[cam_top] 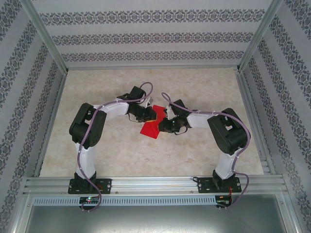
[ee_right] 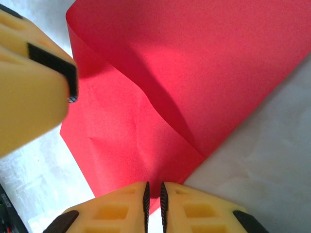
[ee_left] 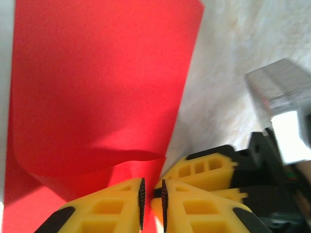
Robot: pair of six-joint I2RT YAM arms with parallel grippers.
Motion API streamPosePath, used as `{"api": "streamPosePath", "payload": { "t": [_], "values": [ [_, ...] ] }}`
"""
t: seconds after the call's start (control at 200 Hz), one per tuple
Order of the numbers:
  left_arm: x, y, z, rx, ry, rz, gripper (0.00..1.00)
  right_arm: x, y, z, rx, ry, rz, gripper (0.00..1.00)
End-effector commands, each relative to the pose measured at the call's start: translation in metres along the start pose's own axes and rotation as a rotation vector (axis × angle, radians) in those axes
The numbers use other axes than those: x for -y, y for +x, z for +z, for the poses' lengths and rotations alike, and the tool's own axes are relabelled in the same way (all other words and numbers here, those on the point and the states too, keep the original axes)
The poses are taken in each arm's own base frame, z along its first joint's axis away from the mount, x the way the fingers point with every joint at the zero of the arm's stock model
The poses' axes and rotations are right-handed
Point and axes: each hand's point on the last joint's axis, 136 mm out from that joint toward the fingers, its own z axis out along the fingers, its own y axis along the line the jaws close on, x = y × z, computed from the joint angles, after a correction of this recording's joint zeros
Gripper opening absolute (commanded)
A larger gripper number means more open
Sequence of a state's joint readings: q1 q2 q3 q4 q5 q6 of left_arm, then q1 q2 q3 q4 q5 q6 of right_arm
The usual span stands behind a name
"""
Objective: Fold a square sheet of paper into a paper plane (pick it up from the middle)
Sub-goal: Fold the triangle a second time at the center of the table.
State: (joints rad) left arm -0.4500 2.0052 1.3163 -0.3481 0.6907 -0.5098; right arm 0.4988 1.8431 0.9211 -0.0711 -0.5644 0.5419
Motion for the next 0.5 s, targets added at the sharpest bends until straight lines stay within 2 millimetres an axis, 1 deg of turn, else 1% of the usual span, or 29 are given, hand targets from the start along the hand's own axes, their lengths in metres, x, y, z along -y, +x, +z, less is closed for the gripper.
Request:
{"api": "streamPosePath", "payload": {
  "t": [0.0,0.07,0.22,0.495],
  "values": [
    [-0.020,0.008,-0.001,-0.059,-0.085,0.060,0.20,0.035,0.013,0.009,-0.029,0.147,0.007,0.18],
    [-0.026,0.006,-0.001,-0.057,-0.107,0.074,0.20,0.034,0.012,0.009,-0.030,0.147,0.006,0.18],
    [-0.029,0.000,0.003,-0.040,-0.101,0.075,0.20,0.032,0.012,0.007,-0.026,0.145,0.005,0.18],
    [-0.044,0.003,0.012,-0.064,-0.139,0.042,0.20,0.021,0.004,-0.001,0.001,0.131,-0.009,0.18]
  ]
}}
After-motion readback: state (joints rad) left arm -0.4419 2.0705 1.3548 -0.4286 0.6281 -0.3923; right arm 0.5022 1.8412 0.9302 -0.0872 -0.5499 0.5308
